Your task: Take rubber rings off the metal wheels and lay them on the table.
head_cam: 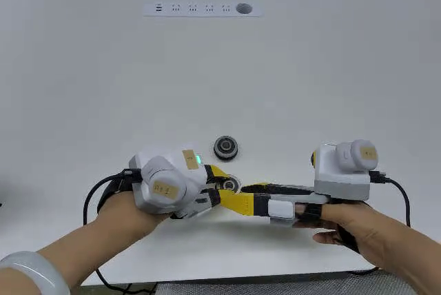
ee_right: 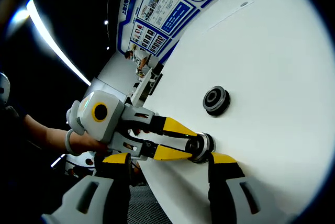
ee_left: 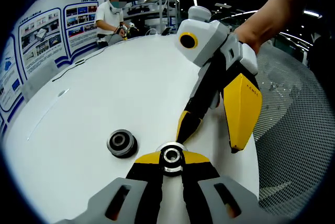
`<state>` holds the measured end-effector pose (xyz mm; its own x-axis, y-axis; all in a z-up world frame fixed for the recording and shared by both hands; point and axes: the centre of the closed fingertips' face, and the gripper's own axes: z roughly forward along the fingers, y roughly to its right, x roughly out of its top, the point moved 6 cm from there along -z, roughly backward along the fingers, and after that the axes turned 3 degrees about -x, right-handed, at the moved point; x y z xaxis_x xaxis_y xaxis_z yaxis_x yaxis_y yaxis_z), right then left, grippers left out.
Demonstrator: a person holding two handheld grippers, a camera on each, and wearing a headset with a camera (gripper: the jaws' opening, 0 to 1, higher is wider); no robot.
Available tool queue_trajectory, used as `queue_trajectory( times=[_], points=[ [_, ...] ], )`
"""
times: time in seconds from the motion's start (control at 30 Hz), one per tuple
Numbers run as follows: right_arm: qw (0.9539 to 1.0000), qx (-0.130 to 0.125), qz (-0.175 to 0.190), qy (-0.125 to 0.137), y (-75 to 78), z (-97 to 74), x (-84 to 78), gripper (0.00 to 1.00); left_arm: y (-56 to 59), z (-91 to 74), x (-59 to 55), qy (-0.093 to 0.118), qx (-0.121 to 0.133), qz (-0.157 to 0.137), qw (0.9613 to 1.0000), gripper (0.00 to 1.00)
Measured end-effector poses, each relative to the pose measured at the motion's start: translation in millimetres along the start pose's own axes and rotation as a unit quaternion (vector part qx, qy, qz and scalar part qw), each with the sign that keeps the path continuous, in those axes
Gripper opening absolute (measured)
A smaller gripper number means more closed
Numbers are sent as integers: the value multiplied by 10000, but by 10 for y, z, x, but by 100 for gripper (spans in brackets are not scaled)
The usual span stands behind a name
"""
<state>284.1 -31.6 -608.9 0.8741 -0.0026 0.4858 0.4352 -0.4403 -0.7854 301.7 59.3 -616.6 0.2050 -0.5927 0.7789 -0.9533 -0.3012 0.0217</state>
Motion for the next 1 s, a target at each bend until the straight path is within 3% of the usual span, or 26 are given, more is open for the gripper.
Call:
queue_trajectory(
  times=[0.07,0.43,0.67,0.77,1.0],
  points=[
    [9999,99,20,35,-12,-21,7,58,0,0,0,2,-2,6,10000,12],
    [9999,-84,-133,29,26,10,10,57,-7,6,-17,-1,6,-8,10000,12],
    [10000,65,-31,17,-19,-42,13,59,-7,6,-23,-1,1,-7,10000,12],
    [9995,223,45,236,-70,-95,77,53,-8,5,-23,-3,3,-6,10000,12],
    [9996,21,-215,202,-10,-25,120,63,-10,4,-26,-8,5,-6,10000,12]
  ],
)
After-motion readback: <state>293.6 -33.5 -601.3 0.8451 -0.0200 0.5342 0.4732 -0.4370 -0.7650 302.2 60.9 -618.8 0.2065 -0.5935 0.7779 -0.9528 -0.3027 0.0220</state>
